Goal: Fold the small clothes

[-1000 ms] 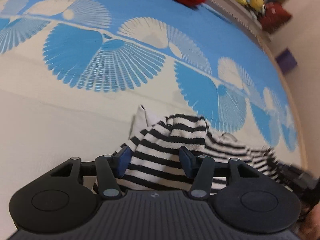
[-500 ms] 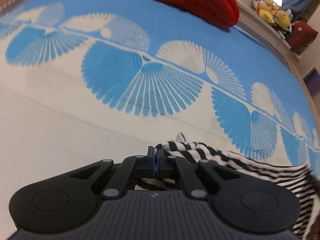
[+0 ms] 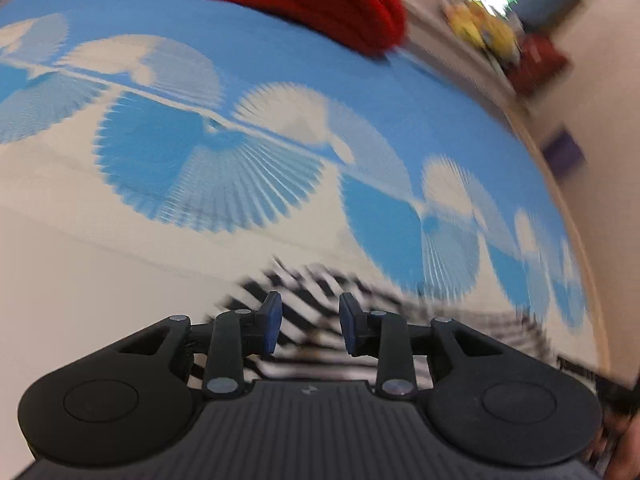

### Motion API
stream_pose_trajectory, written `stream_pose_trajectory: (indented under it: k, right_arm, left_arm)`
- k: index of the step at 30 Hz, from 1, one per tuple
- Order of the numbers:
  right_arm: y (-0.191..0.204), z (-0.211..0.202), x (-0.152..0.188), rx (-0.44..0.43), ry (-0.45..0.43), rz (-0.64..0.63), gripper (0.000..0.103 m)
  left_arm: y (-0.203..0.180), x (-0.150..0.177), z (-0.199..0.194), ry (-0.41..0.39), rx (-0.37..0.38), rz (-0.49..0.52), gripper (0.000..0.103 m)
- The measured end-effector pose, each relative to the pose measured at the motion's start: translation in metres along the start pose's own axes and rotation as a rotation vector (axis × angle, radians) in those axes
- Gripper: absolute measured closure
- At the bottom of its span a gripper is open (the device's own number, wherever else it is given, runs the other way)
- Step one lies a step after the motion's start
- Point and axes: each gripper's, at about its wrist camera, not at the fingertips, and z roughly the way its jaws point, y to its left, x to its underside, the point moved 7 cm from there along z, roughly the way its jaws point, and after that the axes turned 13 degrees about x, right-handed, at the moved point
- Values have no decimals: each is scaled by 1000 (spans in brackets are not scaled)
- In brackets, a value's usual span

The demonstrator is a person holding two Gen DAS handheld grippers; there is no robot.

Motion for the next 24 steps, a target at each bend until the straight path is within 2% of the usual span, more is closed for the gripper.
stream_pose_trajectory:
  k: [2,4,5,6,8,9,11,14,16,18,19,20,21,23,24]
  right_arm:
    - [2,12,11,-34,79,-23,58]
    - [9,17,16,-25,94,-72,58]
    - [14,17,18,-25,92,-99,65]
    - [17,19,18,-29,90,-116,91]
    - [22,16,11,-16,53,-104,92]
    - [15,11,4,16,10,-74,99]
    - [2,6,-12,54,-61,18,100]
    - [-5,17,-9,107,-20,45,102]
    - [-1,27,0,118,40,8,102]
    - [1,26,3,124,55,-16,98]
    - [1,22,2,119,53,-15,94]
    - [0,16,1,105,51,-4,84]
    - [-3,10,1,83,46,9,69]
    - [-10,-3,5,44,39,33,58]
    - [-15,-9,8,24,48,40,58]
  left_arm:
    - [-7,10,16,71,-55,82,68]
    - [-9,14,27,98,-120,131,68]
    - [-8,14,31,97,-141,141,68]
    - [-6,12,34,89,-169,149,68]
    - [6,5,36,53,-254,160,66]
    - [13,1,37,38,-275,150,66]
    - [23,-6,39,12,-265,84,66]
    - [23,-6,41,20,-236,58,66]
    - [16,-5,40,53,-219,88,63]
    - [9,-3,37,70,-243,124,62]
    - [7,-3,31,67,-263,139,62]
    - [6,-2,26,62,-266,141,62]
    - [5,-1,19,54,-254,136,62]
    - [2,2,4,44,-217,127,62]
    - [-1,5,-2,50,-199,133,62]
